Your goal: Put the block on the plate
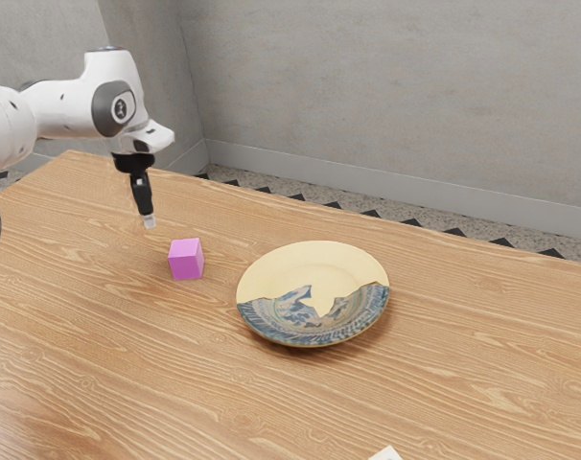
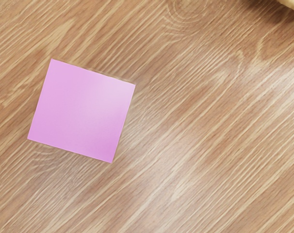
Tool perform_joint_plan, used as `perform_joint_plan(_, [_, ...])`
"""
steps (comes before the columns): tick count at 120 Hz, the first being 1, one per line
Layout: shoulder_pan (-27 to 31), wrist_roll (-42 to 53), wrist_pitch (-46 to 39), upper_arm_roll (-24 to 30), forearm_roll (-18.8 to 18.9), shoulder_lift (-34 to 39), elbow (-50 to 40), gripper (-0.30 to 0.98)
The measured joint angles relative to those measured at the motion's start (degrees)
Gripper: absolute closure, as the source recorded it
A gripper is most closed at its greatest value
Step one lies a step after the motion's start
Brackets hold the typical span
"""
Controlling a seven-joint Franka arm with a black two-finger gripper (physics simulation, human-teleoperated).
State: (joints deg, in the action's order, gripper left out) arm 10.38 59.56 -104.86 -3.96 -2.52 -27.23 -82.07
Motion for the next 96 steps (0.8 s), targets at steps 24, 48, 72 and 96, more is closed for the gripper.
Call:
perform_joint_plan(24, [0.12, -1.07, -1.07, 3.58, 2.55, -2.13, 1.5, 0.0])
perform_joint_plan(48, [2.2, -0.62, -1.15, 3.47, 2.67, -7.21, 6.84, 0.0])
perform_joint_plan(72, [2.46, 0.01, -1.68, 3.53, 2.35, -9.86, 7.25, 0.0])
perform_joint_plan(96, [2.44, 0.45, -2.65, 3.73, 2.32, -11.77, 7.35, 0.0])
